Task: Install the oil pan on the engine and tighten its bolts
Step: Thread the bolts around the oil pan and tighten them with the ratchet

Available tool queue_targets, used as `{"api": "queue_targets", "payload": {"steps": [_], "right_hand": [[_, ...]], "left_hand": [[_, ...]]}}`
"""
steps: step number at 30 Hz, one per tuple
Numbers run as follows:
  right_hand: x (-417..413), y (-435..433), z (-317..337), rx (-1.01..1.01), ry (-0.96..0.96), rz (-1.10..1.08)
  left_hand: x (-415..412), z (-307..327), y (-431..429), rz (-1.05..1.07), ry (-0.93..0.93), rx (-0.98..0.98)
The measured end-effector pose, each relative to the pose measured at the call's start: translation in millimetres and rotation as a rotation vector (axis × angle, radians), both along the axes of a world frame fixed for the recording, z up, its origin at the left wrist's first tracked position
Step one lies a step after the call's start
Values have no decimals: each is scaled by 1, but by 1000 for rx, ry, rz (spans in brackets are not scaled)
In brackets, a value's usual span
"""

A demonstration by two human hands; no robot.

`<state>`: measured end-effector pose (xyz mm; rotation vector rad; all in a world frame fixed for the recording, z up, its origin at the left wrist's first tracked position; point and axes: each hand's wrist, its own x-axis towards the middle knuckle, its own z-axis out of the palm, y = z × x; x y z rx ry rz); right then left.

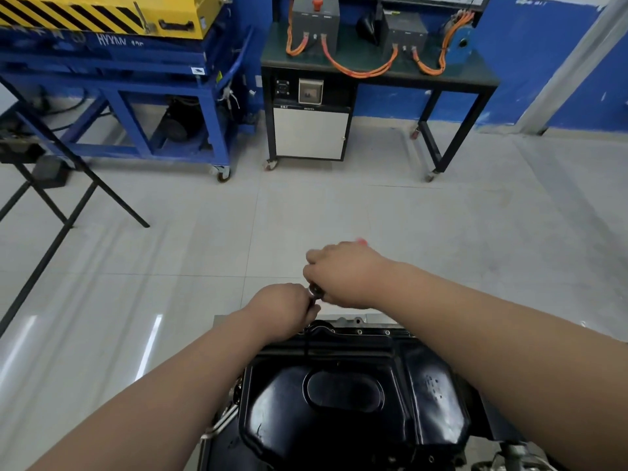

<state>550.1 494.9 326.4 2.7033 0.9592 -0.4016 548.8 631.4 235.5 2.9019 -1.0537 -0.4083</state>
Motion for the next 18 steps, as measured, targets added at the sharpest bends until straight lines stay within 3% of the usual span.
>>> {"api": "queue_targets", "payload": {"steps": [7, 12, 18], "right_hand": [[-18, 13, -11, -14, 56, -246], [-5, -5, 0, -1, -43, 93], [-19, 4, -4, 30, 23, -205]], "left_hand": [[-6, 0, -2, 157, 69, 17], [-13, 2, -2, 109, 11, -60], [-17, 9, -7, 352, 96, -38]]}}
